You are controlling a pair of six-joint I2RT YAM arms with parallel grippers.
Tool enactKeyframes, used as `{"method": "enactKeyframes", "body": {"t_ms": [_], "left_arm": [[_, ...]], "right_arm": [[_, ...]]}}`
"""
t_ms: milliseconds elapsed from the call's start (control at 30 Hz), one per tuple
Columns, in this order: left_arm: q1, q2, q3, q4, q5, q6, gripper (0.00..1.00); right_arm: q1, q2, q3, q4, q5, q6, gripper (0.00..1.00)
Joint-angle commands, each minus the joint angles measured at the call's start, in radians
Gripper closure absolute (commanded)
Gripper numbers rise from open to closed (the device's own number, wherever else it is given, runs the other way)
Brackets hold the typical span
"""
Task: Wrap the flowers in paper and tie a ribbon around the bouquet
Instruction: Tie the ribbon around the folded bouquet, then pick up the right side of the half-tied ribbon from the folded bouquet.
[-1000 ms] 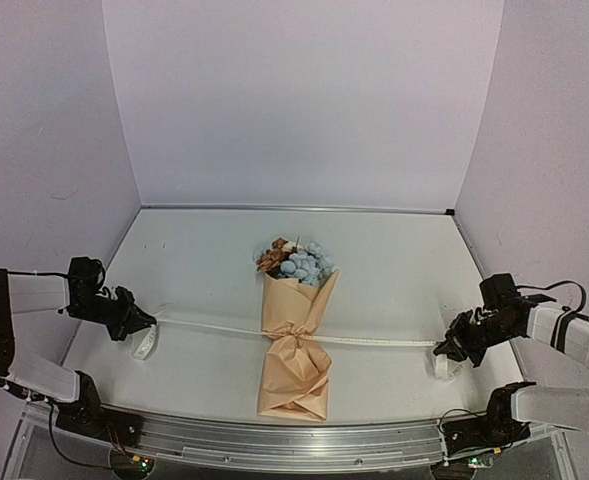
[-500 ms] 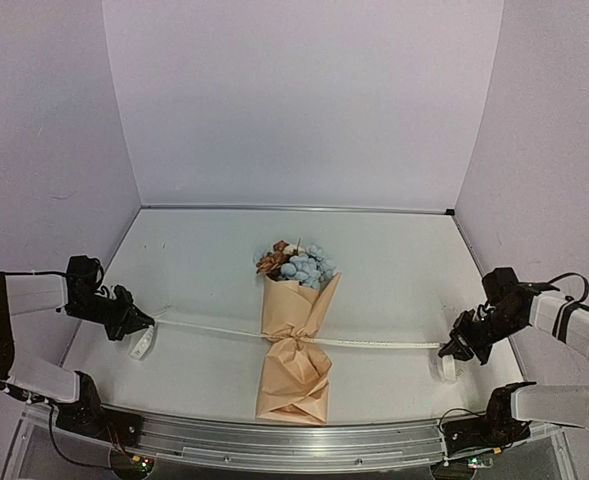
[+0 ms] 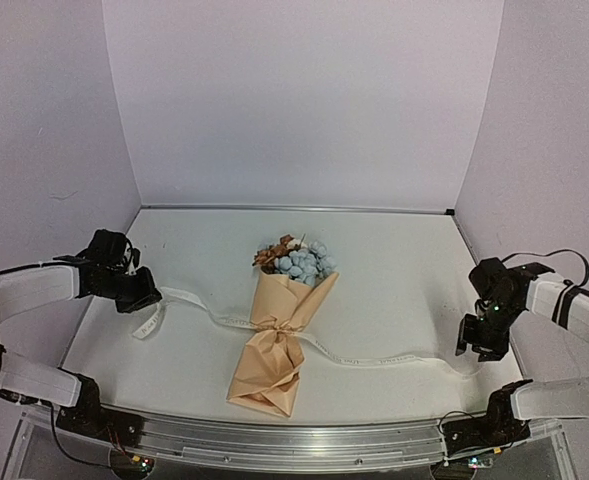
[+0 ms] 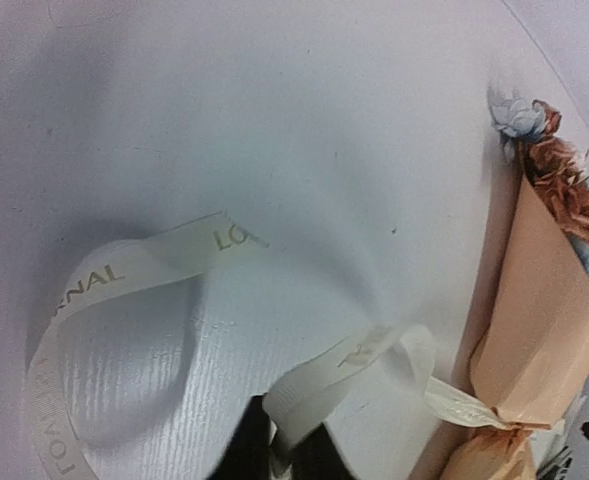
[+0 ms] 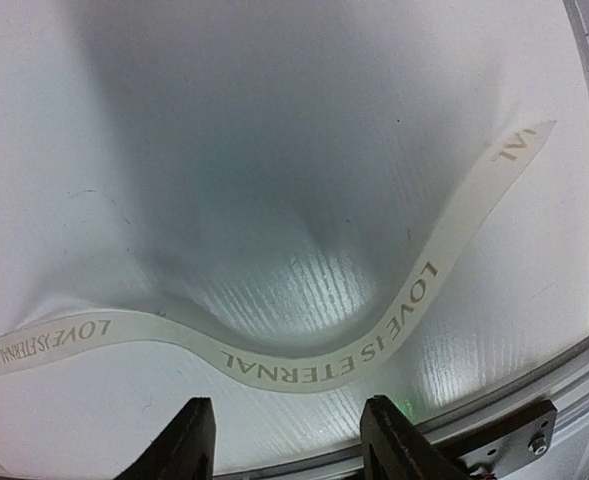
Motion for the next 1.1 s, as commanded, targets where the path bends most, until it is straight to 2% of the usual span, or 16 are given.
{"method": "enactKeyframes", "body": {"t_ms": [0,33,67,133,233,333,433,667,933,1067], "left_arm": [[-0.016,-0.013,0.066,-0.082,-0.206,0.008,0.64],[-0.016,-0.027,0.077,-0.090,-0.250,0.005,0.48],[-0.016,-0.038,0.091,-0.096,-0.276,0.007,0.41],[-0.015,-0.054,0.130,-0.104,-0.302,0.030,0.33],[-0.047,-0.052,0.182,-0.100,-0.325,0.099,0.29],[-0.094,-0.021,0.227,-0.099,-0.328,0.136,0.27],[-0.124,-0.013,0.235,-0.074,-0.333,0.134,0.27],[-0.174,0.014,0.219,-0.055,-0.283,0.111,0.28],[-0.208,0.011,0.191,-0.061,-0.279,0.100,0.29],[-0.212,0.021,0.196,-0.064,-0.268,0.118,0.29]], "right_arm": [[0.082,0.009,0.106,-0.054,0.098,-0.111,0.35],[0.106,0.015,0.121,-0.054,0.103,-0.130,0.32],[0.126,0.021,0.133,-0.047,0.105,-0.151,0.30],[0.158,0.034,0.148,-0.006,0.078,-0.192,0.26],[0.233,0.060,0.157,0.097,0.042,-0.256,0.20],[0.327,0.110,0.158,0.234,-0.010,-0.331,0.11],[0.448,0.163,0.092,0.499,-0.027,-0.439,0.08],[0.670,0.407,0.116,0.847,-0.044,-0.600,0.10],[0.820,0.575,0.183,0.943,0.045,-0.662,0.12],[0.825,0.632,0.187,0.995,0.144,-0.652,0.20]]}}
